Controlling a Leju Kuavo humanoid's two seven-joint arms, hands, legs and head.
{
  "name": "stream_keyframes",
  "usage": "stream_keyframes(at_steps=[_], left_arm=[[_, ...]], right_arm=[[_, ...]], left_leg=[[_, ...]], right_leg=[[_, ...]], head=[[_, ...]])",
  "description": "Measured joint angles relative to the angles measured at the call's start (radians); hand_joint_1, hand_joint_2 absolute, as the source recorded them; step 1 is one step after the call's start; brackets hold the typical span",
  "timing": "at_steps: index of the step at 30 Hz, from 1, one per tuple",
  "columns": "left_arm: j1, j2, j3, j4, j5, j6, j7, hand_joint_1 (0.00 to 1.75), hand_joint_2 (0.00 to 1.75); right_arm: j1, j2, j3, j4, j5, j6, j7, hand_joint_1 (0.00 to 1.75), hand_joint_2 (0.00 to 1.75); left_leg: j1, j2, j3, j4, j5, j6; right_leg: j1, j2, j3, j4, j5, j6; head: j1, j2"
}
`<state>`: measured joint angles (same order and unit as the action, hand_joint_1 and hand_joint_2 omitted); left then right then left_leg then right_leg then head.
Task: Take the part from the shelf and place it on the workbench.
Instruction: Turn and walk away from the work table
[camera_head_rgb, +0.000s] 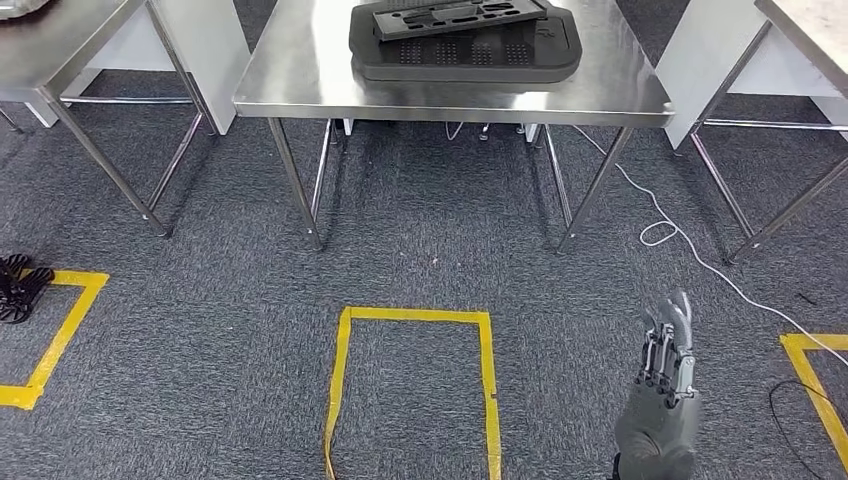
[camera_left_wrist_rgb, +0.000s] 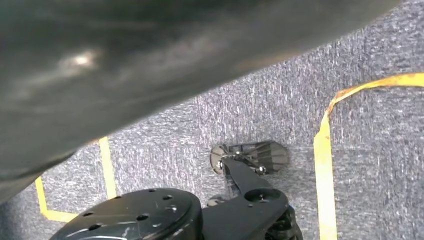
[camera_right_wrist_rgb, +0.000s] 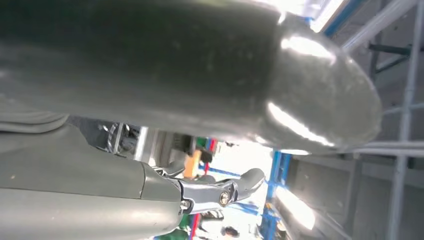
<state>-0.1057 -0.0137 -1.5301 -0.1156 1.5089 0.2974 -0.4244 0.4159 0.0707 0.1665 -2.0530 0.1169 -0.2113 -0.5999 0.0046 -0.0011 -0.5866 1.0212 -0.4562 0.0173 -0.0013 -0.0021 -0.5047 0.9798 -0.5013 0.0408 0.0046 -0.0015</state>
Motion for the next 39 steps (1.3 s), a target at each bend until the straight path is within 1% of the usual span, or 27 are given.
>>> stream_keyframes(at_steps=[3, 4, 6, 9, 19, 25, 29, 30, 31, 32, 33, 34, 36, 37, 38, 39], left_arm=[[0.000, 0.003, -0.004, 0.000, 0.000, 0.002, 0.004, 0.00, 0.00], [0.000, 0.003, -0.006, 0.000, 0.000, 0.003, 0.005, 0.00, 0.00], [0.000, 0.003, -0.007, 0.000, 0.000, 0.006, 0.006, 0.00, 0.00], [0.000, 0.003, -0.010, 0.000, 0.000, 0.007, 0.006, 0.00, 0.00], [0.000, 0.003, -0.013, 0.000, 0.000, 0.009, 0.007, 0.00, 0.00], [0.000, 0.003, -0.013, 0.000, 0.002, 0.010, 0.007, 0.00, 0.00], [0.000, 0.005, -0.013, 0.000, 0.003, 0.011, 0.007, 0.00, 0.00], [0.000, 0.006, -0.013, 0.000, 0.003, 0.011, 0.007, 0.00, 0.00], [0.000, 0.005, -0.013, 0.000, 0.003, 0.011, 0.007, 0.00, 0.00], [0.000, 0.004, -0.013, 0.000, 0.003, 0.011, 0.006, 0.00, 0.00], [-0.001, 0.004, -0.013, 0.000, 0.003, 0.012, 0.006, 0.00, 0.00], [-0.001, 0.003, -0.013, 0.000, 0.004, 0.012, 0.006, 0.00, 0.00], [-0.002, 0.003, -0.013, 0.000, 0.004, 0.013, 0.006, 0.00, 0.00], [-0.002, 0.003, -0.013, 0.000, 0.005, 0.013, 0.006, 0.00, 0.00], [-0.002, 0.003, -0.013, 0.000, 0.005, 0.013, 0.006, 0.00, 0.00], [-0.002, 0.003, -0.013, 0.000, 0.005, 0.013, 0.006, 0.00, 0.00]], right_arm=[[0.001, -0.002, 0.008, 0.000, 0.005, -0.005, -0.003, 0.00, 0.00], [0.001, -0.003, 0.010, 0.000, 0.007, -0.007, -0.004, 0.00, 0.00], [0.001, -0.004, 0.015, 0.000, 0.009, -0.010, -0.004, 0.00, 0.00], [0.001, -0.005, 0.018, 0.000, 0.011, -0.011, -0.004, 0.00, 0.00], [0.000, -0.008, 0.019, 0.000, 0.015, -0.015, -0.006, 0.00, 0.00], [0.001, -0.010, 0.019, 0.000, 0.045, -0.043, -0.016, 0.00, 0.00], [0.002, -0.011, 0.020, 0.000, 0.074, -0.063, -0.017, 0.00, 0.00], [0.002, -0.012, 0.020, 0.000, 0.080, -0.068, -0.017, 0.00, 0.00], [0.002, -0.012, 0.020, 0.000, 0.085, -0.071, -0.017, 0.00, 0.00], [0.002, -0.013, 0.021, 0.000, 0.088, -0.074, -0.017, 0.00, 0.00], [0.002, -0.015, 0.021, -0.001, 0.090, -0.075, -0.017, 0.00, 0.00], [0.002, -0.016, 0.021, -0.001, 0.091, -0.076, -0.017, 0.00, 0.00], [0.002, -0.018, 0.021, 0.000, 0.091, -0.076, -0.017, 0.00, 0.00], [0.003, -0.020, 0.021, 0.000, 0.091, -0.076, -0.017, 0.00, 0.00], [0.003, -0.021, 0.021, 0.000, 0.091, -0.077, -0.017, 0.00, 0.00], [0.004, -0.022, 0.021, 0.000, 0.091, -0.077, -0.017, 0.00, 0.00]], left_leg=[[0.001, 0.000, 0.000, -0.002, 0.002, 0.011], [0.002, 0.000, 0.001, -0.004, 0.007, 0.008], [0.004, 0.000, 0.001, -0.010, 0.015, -0.003], [0.006, -0.001, 0.001, -0.013, 0.020, -0.009], [0.006, -0.001, -0.001, -0.013, 0.021, -0.011], [0.002, -0.001, -0.002, -0.013, 0.021, -0.011], [-0.004, -0.002, -0.006, -0.006, 0.019, -0.003], [-0.005, -0.002, -0.007, -0.008, 0.020, 0.000], [-0.001, -0.002, -0.005, -0.014, 0.024, 0.003], [0.002, -0.001, -0.003, -0.023, 0.029, 0.006], [0.006, 0.001, -0.001, -0.031, 0.035, 0.010], [0.011, 0.002, -0.001, -0.038, 0.040, 0.013], [0.013, 0.003, -0.008, -0.040, 0.045, 0.013], [0.014, 0.003, -0.013, -0.040, 0.048, 0.010], [0.017, 0.003, -0.018, -0.039, 0.051, 0.005], [0.021, 0.003, -0.022, -0.039, 0.054, 0.000]], right_leg=[[0.003, 0.001, -0.002, -0.001, 0.006, -0.006], [0.005, 0.001, -0.003, 0.000, 0.008, -0.009], [0.007, 0.001, -0.005, 0.000, 0.011, -0.014], [0.010, 0.000, -0.007, 0.001, 0.013, -0.017], [0.009, 0.000, -0.010, 0.002, 0.012, -0.017], [0.005, 0.000, -0.011, 0.002, 0.013, -0.016], [-0.002, 0.000, -0.006, 0.000, 0.017, -0.008], [-0.002, 0.000, -0.005, -0.001, 0.018, -0.006], [-0.001, 0.000, -0.006, 0.001, 0.018, -0.005], [-0.001, 0.001, -0.011, 0.008, 0.013, -0.003], [-0.001, 0.001, -0.023, 0.029, -0.001, -0.002], [-0.002, 0.001, -0.045, 0.071, -0.023, -0.003], [-0.010, 0.001, -0.108, 0.199, -0.082, -0.001], [-0.016, 0.001, -0.136, 0.255, -0.101, 0.004], [-0.022, 0.001, -0.147, 0.279, -0.106, 0.014], [-0.029, 0.001, -0.137, 0.262, -0.094, 0.029]], head=[[0.000, 0.000], [-0.001, 0.000], [-0.001, 0.000], [-0.001, 0.000], [0.000, 0.000], [0.000, 0.000], [-0.001, 0.000], [-0.001, 0.000], [0.000, 0.000], [0.000, 0.000], [0.001, 0.000], [0.002, 0.000], [0.003, 0.000], [0.003, 0.000], [0.003, 0.000], [0.003, 0.000]])
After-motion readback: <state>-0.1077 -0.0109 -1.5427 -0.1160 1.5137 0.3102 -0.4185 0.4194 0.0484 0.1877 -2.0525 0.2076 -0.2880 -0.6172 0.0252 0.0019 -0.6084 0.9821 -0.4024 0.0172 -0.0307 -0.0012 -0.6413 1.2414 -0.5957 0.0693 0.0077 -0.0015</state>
